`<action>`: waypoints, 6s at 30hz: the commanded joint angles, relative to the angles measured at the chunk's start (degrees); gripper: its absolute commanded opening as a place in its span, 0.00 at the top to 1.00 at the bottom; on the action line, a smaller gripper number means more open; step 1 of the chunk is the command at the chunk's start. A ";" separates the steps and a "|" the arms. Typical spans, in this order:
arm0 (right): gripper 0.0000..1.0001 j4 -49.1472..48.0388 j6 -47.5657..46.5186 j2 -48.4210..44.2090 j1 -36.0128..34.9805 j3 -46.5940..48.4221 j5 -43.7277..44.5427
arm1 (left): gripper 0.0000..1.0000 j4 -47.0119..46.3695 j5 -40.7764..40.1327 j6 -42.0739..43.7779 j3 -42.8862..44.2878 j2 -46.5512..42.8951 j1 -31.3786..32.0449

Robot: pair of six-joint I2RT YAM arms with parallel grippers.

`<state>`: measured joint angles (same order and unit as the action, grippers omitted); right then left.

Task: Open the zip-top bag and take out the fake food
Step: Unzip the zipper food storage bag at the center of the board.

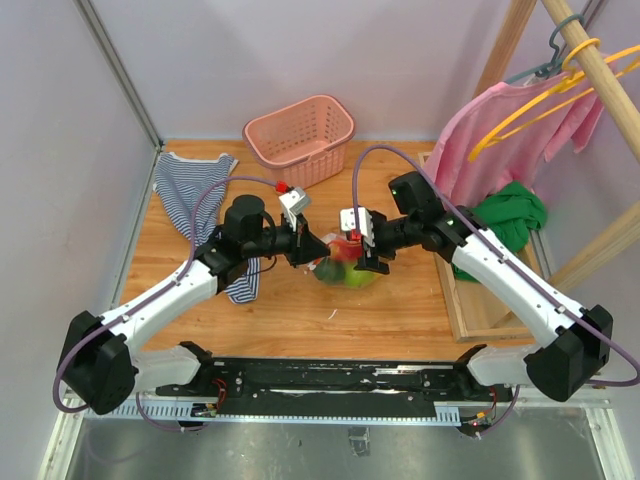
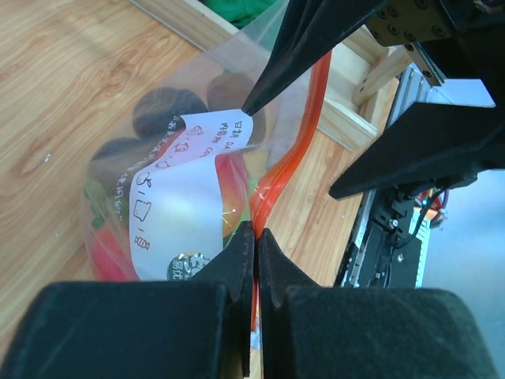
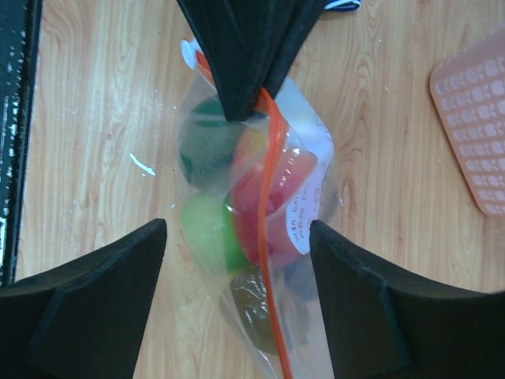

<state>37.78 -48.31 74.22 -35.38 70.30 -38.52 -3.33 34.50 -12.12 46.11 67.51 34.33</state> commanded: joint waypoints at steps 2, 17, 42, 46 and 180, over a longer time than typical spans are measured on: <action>0.34 -1.53 0.92 0.16 -0.74 -0.53 3.21 | 1.00 1.59 1.50 1.26 1.80 0.19 0.57; 0.99 -3.25 6.04 -2.22 2.92 -2.73 0.89 | 0.57 -9.37 0.41 -3.87 -4.85 -6.54 0.48; 0.99 -7.37 11.53 -3.68 11.73 -5.60 -11.84 | 0.31 -67.89 -5.09 9.91 -42.75 -14.69 0.21; 0.99 -6.98 10.85 -3.70 11.73 -5.69 -12.79 | 0.33 -79.63 -4.21 6.29 -41.33 -4.26 0.15; 0.52 -23.16 36.45 -1.69 3.26 -1.20 -28.12 | 1.00 -86.09 0.57 -23.28 -24.05 11.15 3.99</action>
<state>15.94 -13.26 72.40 -30.98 67.13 -68.10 -86.94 35.20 -35.18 20.67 78.81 37.98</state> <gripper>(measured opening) 0.496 0.010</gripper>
